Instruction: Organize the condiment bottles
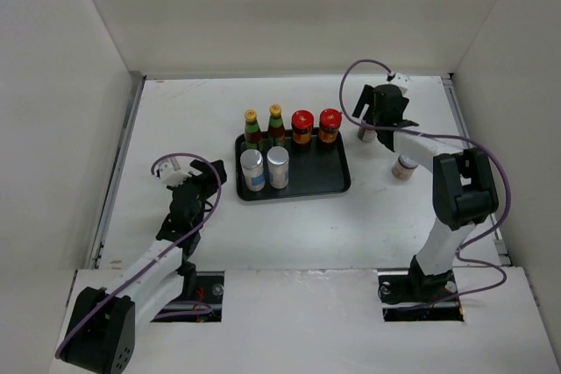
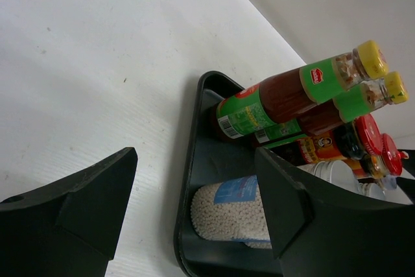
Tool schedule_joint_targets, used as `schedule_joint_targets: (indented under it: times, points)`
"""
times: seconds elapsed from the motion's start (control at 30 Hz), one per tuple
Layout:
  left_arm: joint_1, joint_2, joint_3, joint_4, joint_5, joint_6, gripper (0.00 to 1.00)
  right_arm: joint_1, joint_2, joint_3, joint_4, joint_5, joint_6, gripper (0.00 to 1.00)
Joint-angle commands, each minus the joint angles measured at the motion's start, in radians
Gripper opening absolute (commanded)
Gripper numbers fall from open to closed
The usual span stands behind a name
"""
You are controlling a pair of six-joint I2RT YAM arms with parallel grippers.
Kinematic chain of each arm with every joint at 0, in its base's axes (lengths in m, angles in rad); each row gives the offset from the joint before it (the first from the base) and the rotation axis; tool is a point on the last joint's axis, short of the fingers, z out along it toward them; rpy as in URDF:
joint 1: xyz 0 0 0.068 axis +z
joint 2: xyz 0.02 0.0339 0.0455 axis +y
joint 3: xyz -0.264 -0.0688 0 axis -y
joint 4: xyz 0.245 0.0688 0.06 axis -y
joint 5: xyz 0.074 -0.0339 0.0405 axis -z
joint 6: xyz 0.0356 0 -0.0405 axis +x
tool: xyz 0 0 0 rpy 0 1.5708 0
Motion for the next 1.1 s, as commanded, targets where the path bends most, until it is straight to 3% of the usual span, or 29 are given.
schedule_joint_targets:
  times: [0.0, 0.37, 0.63, 0.83, 1.07]
  points:
    - [0.004, 0.011, 0.005, 0.052, 0.009, 0.004, 0.72, -0.005, 0.042, 0.094, -0.056, -0.014, -0.015, 0.91]
    - [0.003, -0.006, 0.004, 0.052, 0.001, 0.007, 0.72, 0.0, 0.053, 0.057, -0.1, 0.055, -0.009, 0.84]
    - [0.0, 0.013, 0.009, 0.052, 0.007, 0.002, 0.72, 0.052, -0.024, -0.027, -0.039, 0.176, -0.021, 0.51]
    - [0.0, -0.003, 0.005, 0.052, 0.013, 0.002, 0.72, 0.148, -0.234, -0.153, 0.022, 0.245, -0.044, 0.48]
    - [-0.002, -0.001, 0.005, 0.052, 0.012, -0.003, 0.72, 0.338, -0.36, -0.259, 0.042, 0.189, -0.017, 0.47]
